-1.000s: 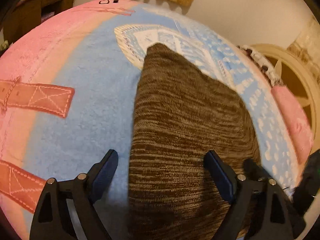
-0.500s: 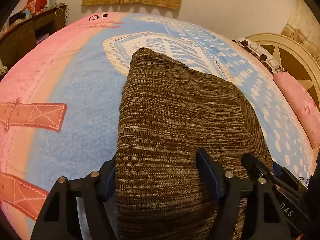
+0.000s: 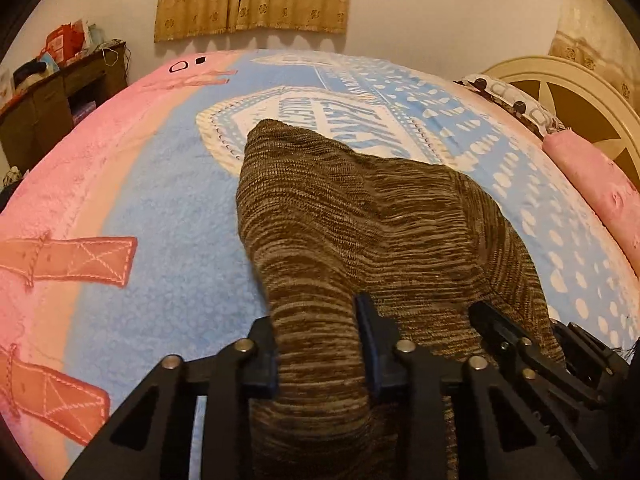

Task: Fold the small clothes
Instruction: 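Grasp the end of the folded sweater with both tools, then lift the folded sweater up off the bed with both tools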

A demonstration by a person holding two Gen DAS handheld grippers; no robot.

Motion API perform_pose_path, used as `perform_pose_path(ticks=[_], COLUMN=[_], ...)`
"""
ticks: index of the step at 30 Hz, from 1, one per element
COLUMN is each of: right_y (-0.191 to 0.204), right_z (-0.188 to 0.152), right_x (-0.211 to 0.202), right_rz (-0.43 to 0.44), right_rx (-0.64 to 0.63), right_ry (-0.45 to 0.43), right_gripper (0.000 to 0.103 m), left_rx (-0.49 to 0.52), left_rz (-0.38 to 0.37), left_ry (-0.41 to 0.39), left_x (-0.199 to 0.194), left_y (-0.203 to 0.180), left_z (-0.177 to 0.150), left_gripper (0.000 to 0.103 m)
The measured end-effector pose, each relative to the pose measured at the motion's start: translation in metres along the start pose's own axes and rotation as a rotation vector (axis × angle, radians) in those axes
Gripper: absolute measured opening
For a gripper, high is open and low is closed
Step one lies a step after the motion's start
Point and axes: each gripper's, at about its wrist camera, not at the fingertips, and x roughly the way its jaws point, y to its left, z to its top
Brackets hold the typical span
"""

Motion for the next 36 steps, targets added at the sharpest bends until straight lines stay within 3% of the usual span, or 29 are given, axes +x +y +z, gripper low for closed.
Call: perform_pose_path(ticks=[3,13,21,25,27,28,29,31,33,36], right_y=[0.005,0.02,0.002,-0.003,-0.005,-0.007,-0.012,-0.018,-0.024,-0.028], right_z=[-0.001,-0.019,-0.057,-0.082,-0.087,-0.087,-0.084,-0.077,-0.065,-0.05], right_x=[-0.006,-0.057,-0.089,-0.099,-0.102,-0.103,-0.105,-0.106,-0.102,-0.076], right_rz=[-0.023,0.012,0.111,0.117,0.118,0.11,0.107,0.113,0.107,0.138], right_rx=[-0.014,0.002,0.151,0.153,0.156,0.172,0.2,0.241,0.247,0.277], right_ry=[-0.026,-0.098,-0.021,0.035,0.036,0.028,0.016,-0.012,-0.036,0.021], right_gripper=[0.028,0.027,0.027,0.028,0.035,0.045,0.064,0.09,0.091,0.09], left_rx=[-0.015,-0.014,0.051,0.065,0.044,0.026,0.004,-0.039,-0.071,-0.122], left_rz=[-0.004,-0.033,-0.07,-0.086,-0.079,-0.082,-0.097,-0.121,-0.135,-0.17], left_ry=[0.006,0.048,0.081,0.075,0.077,0.086,0.09,0.103,0.123,0.183], left_x=[-0.008,-0.045,-0.082,-0.091,-0.089,-0.087,-0.085,-0.078,-0.067,-0.049], left_y=[0.003,0.001,-0.007,-0.002,0.005,0.009,0.013,0.019,0.024,0.027], left_z=[0.0,-0.029,-0.074,-0.085,-0.082,-0.079,-0.075,-0.065,-0.058,-0.059], left_gripper=[0.025,0.024,0.025,0.034,0.042,0.044,0.045,0.053,0.061,0.061])
